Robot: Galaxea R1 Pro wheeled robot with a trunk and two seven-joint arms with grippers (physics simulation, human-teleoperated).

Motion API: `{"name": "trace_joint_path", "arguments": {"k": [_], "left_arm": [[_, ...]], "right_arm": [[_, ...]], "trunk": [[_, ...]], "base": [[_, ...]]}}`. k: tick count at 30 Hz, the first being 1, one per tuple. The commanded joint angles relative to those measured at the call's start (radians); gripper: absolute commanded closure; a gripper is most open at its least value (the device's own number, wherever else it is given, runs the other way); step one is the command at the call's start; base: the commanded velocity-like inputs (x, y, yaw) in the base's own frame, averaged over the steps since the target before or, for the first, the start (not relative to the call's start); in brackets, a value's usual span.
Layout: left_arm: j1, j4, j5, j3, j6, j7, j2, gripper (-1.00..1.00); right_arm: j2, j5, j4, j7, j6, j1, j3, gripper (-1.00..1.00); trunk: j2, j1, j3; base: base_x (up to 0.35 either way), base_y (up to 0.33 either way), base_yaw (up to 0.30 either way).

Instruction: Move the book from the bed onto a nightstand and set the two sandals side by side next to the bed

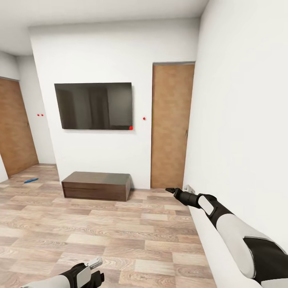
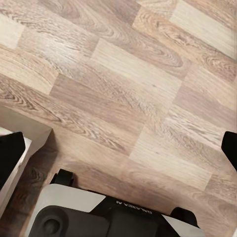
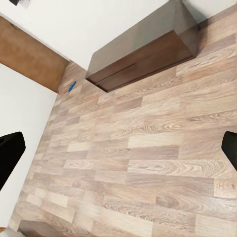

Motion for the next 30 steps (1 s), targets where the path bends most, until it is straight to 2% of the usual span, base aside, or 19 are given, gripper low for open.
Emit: {"name": "trace_joint_path", "arguments": {"k": [1, 10, 20, 30], "left_arm": [[-0.001, 0.001, 0.01, -0.008, 0.001, 0.002, 0.0, -1.0], [-0.001, 0.001, 0.01, -0.008, 0.001, 0.003, 0.0, -1.0], [-0.001, 0.001, 0.01, -0.007, 0.001, 0.003, 0.0, -1.0], [-0.001, 0.001, 0.01, -0.007, 0.001, 0.003, 0.0, -1.0]], "right_arm": [[0.0, 0.0, -0.001, 0.001, 0.009, 0.0, -0.008, -1.0], [0.0, 0.0, -0.001, 0.001, 0.009, 0.0, -0.008, -1.0], [0.0, 0.0, -0.001, 0.001, 0.009, 0.0, -0.008, -1.0], [0.0, 0.0, -0.001, 0.001, 0.009, 0.0, -0.009, -1.0]], "trunk": [[-0.001, 0.001, 0.0], [-0.001, 0.001, 0.0], [-0.001, 0.001, 0.0], [-0.001, 0.001, 0.0]], "base": [[0.084, 0.0, 0.0], [0.062, -0.027, 0.0], [0.17, -0.192, 0.0], [0.029, -0.034, 0.0]]}}
